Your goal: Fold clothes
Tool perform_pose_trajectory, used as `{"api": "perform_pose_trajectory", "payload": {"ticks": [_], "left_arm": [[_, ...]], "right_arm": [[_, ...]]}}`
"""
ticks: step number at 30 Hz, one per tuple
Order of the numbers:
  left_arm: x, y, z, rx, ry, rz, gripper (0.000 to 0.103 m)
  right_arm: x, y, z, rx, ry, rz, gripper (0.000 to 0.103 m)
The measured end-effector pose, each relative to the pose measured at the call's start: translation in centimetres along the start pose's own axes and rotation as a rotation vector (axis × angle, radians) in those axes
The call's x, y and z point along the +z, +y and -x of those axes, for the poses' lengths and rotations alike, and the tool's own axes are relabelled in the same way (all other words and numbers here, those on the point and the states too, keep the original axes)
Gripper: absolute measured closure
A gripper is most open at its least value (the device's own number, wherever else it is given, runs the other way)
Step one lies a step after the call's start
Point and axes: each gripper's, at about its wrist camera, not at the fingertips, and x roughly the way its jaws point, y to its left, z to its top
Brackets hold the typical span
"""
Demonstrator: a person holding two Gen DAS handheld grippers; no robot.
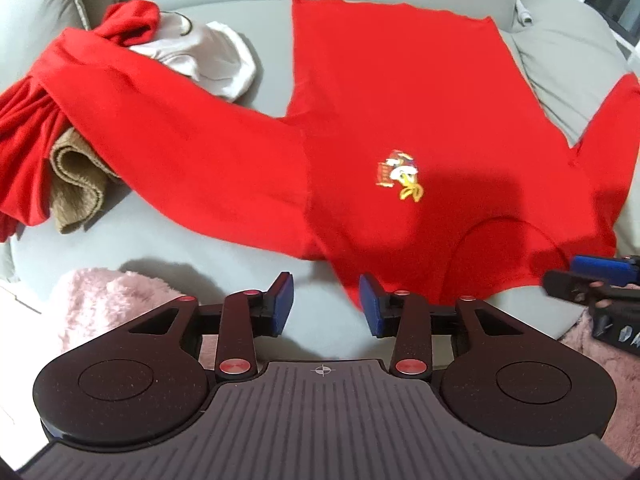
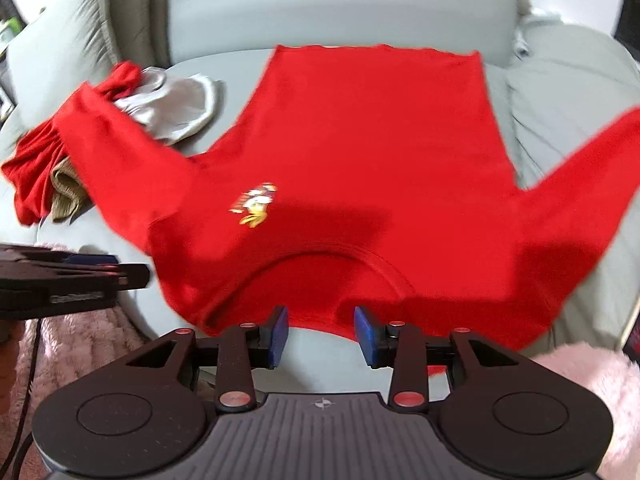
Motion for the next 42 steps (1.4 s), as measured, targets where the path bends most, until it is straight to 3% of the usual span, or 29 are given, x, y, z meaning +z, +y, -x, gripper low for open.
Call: {"api": "perform_pose_trajectory", "payload": {"ticks": [7,18,25,29,33,35,38,42], "left_arm": [[0.3,-1.3,-0.4,0.001,-0.014,-0.05,0.055],[1.6,-1.6,-2.3,0.078,-0.015,-0.09,0.055],[1.1,-1.6,-4.7,0.069,0.056,-0.161,0.056],[0.9,-0.5,-4.8,0.052,0.157,-0.169,0.057],[-0.3,-0.1,-4.5,0.161,0.158,-0.23,0.06],[-0.8,0.4,-3.4,0.133,0.118,-0.217,0.059],[-0.6,1.0,-1.8,0.084,0.068,-0.152,0.057],[-0.6,1.2,-0.8,0.051,0.041,-0.12,0.057]], "right_arm": [[-0.1,0.2,-0.1,-0.026,0.007,0.029,0.061],[-0.6,-0.3,0.0,-0.029,0.004,0.016,0.06],[-0.8,-0.8,0.2,-0.037,0.004,0.01,0.059],[-0.9,-1.0,0.4,-0.044,0.006,0.01,0.059],[-0.2,-0.7,0.4,-0.033,0.0,0.017,0.059],[0.1,-0.6,0.4,-0.018,-0.007,0.011,0.059],[0.5,-1.5,0.9,0.01,-0.06,-0.018,0.059],[0.9,-6.1,3.2,0.045,-0.233,-0.107,0.058]]}}
